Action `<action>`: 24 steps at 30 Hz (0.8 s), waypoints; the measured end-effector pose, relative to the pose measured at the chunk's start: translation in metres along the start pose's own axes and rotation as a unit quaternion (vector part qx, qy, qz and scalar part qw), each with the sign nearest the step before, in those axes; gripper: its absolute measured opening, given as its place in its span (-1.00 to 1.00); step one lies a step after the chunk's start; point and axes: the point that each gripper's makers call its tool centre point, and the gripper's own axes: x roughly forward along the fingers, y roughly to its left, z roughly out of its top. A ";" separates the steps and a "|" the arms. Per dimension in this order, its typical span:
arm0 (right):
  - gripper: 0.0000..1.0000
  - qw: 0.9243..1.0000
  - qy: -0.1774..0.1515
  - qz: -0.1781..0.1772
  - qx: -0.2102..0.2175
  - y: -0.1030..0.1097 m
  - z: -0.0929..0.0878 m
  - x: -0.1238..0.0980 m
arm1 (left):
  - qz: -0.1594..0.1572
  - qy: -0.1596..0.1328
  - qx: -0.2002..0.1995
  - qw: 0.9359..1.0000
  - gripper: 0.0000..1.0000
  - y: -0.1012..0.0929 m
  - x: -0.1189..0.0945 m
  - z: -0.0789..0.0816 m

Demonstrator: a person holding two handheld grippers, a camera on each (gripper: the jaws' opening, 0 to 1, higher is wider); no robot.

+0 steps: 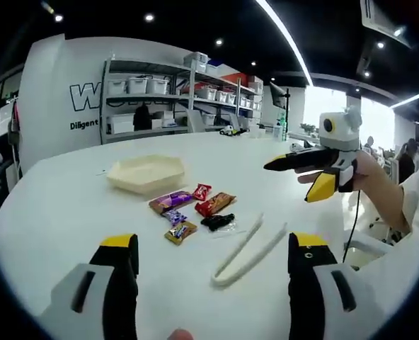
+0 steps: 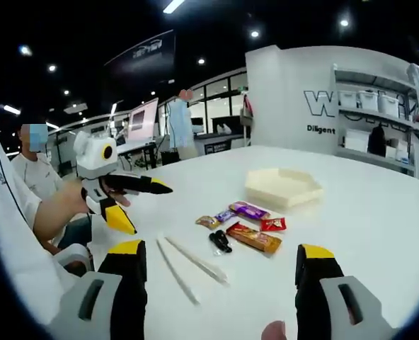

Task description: Place the target food into the container with the food tongs after gripping and lifting it, then release it inside without dropping or visibly crushing the food.

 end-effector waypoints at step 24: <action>0.69 1.000 0.001 0.002 -0.002 0.001 0.000 0.000 | 0.008 0.001 -0.016 1.000 0.73 0.005 -0.001 0.001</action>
